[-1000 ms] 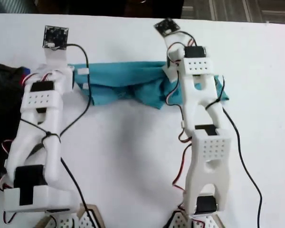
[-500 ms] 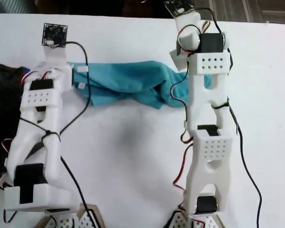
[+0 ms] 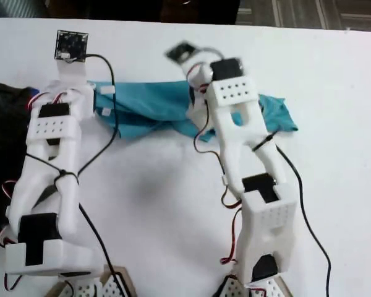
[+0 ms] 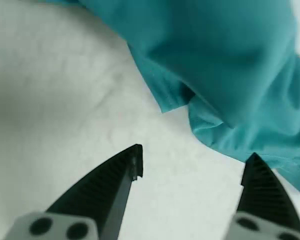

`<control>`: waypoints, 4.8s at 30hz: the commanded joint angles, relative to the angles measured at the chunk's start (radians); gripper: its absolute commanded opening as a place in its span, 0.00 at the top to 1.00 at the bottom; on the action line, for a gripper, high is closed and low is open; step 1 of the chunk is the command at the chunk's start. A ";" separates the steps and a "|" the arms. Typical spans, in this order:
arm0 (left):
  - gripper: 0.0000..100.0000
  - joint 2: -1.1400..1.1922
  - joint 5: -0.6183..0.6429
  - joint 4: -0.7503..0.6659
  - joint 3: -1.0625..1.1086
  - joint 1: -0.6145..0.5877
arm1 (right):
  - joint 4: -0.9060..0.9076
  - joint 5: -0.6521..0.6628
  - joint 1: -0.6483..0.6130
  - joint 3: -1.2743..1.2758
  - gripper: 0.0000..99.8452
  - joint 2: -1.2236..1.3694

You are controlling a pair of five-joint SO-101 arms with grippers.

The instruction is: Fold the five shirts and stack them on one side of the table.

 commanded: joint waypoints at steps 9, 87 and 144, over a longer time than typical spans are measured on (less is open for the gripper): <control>0.97 -0.009 0.011 0.003 -0.054 0.000 | -0.337 -0.009 -0.016 0.241 0.69 0.061; 0.97 -0.008 0.011 0.003 -0.051 0.005 | -0.127 -0.319 -0.008 0.005 0.72 0.163; 0.97 -0.006 0.014 0.227 -0.154 0.008 | 0.122 -0.066 0.110 -0.140 0.98 -0.371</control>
